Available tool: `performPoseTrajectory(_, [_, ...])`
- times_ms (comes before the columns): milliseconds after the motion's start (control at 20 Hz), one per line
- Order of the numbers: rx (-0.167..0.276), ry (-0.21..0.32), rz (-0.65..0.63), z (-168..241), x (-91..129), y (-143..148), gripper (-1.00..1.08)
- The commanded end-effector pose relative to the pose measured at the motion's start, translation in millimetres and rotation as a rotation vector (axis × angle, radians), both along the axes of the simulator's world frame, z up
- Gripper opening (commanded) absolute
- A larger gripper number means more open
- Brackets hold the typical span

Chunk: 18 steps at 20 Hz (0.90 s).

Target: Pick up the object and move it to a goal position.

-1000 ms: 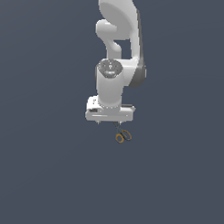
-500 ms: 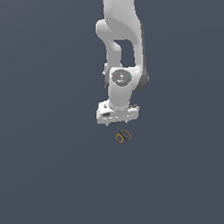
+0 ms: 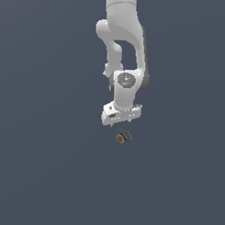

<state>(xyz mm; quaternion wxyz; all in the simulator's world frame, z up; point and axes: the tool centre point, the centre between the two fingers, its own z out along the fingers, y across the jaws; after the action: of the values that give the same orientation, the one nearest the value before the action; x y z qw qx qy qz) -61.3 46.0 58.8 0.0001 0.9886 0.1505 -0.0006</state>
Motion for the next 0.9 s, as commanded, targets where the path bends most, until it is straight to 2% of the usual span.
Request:
performPoseTrajectory(0, [0.0, 0.0, 0.0, 0.0, 0.0, 0.1, 1.0])
performPoseTrajectory(850, [0.0, -0.001, 0.004, -50.0, -1.3, 0.4, 1.0])
